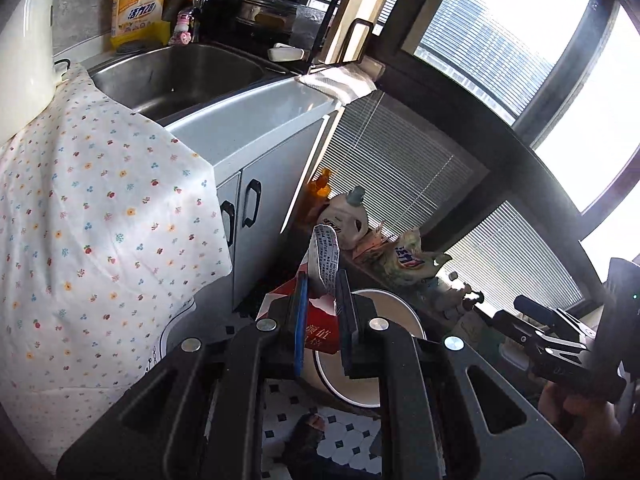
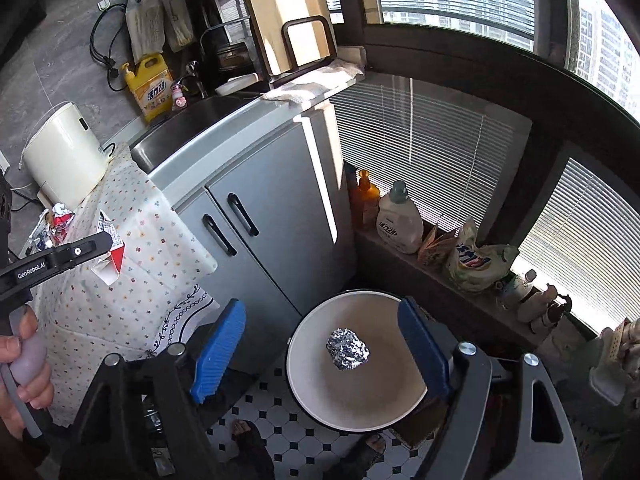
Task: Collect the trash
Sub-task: 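Carry both items to the white bin and open both tools over it, then bring both tools back to the counter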
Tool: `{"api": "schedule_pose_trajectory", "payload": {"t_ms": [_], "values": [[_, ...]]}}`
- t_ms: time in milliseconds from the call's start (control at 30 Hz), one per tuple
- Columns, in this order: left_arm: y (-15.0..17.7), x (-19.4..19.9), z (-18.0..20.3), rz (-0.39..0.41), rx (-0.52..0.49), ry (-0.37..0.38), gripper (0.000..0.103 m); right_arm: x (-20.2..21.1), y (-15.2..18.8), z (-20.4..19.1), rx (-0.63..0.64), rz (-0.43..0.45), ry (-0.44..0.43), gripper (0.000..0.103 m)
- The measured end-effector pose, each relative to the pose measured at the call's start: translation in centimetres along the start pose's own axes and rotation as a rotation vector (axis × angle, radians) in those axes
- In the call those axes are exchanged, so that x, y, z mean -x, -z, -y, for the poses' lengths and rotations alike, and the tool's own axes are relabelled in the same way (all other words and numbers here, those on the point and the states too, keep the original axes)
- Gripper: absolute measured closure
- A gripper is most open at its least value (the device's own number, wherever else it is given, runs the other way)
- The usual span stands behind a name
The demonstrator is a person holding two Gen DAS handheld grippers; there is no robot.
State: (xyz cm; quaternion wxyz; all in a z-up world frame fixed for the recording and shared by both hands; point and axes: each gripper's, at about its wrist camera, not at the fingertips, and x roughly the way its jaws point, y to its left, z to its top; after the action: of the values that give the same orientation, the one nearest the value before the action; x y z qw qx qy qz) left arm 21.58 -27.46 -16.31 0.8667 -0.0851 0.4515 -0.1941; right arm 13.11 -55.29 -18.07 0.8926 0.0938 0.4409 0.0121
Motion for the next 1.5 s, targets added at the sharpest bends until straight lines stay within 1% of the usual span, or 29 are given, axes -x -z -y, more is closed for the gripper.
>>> {"api": "schedule_pose_trajectory", "payload": {"t_ms": [200,300,500,633,700,767,833,900,1000,1100,1133,1267,1400,1500], "values": [[1.4,-4.2,4.6,-0.085,-0.058,0.088,0.089,1.0,1.0,4.1,-0.073,-0.006,0.072,0.026],[1.6,-6.0,6.2,-0.128,-0.072,0.144,0.089,1.9,1.7,5.6,-0.101,-0.001,0.099,0.026],[2.3,-8.7,9.4,-0.193,-0.124,0.224,0.089,3.3,3.1,7.9,-0.158,0.007,0.151,0.026],[2.5,-10.2,11.2,-0.244,-0.12,0.288,0.088,4.1,3.6,9.0,-0.19,0.017,0.175,0.026],[2.3,-10.7,12.0,-0.256,-0.124,0.301,0.087,4.3,3.7,9.4,-0.201,0.018,0.19,0.026],[2.0,-10.9,12.4,-0.268,-0.116,0.322,0.077,4.4,3.8,9.7,-0.214,0.018,0.2,0.024],[1.6,-10.5,12.3,-0.255,-0.111,0.327,0.049,4.4,3.8,9.8,-0.22,0.018,0.198,0.023],[1.3,-9.8,11.8,-0.235,-0.106,0.329,0.04,4.3,3.6,9.6,-0.22,0.021,0.19,0.023],[0.9,-8.8,10.4,-0.222,-0.097,0.298,0.038,4.0,3.2,8.9,-0.221,0.029,0.172,0.023],[0.1,-7.0,8.1,-0.182,-0.075,0.251,0.035,3.9,2.5,7.5,-0.206,0.054,0.128,0.023],[-0.2,-6.1,7.2,-0.163,-0.073,0.229,0.034,3.9,2.2,6.7,-0.197,0.065,0.112,0.021],[-1.4,-2.3,3.7,-0.081,-0.064,0.159,0.027,3.3,0.7,3.0,-0.15,0.096,0.043,0.016],[-2.5,1.7,-0.3,0.001,-0.03,0.083,0.019,2.7,-0.7,-1.8,-0.089,0.128,-0.019,0.008],[-3.0,4.8,-3.7,0.066,0.011,0.032,0.014,2.4,-1.8,-5.7,-0.034,0.154,-0.064,0.008]]}}
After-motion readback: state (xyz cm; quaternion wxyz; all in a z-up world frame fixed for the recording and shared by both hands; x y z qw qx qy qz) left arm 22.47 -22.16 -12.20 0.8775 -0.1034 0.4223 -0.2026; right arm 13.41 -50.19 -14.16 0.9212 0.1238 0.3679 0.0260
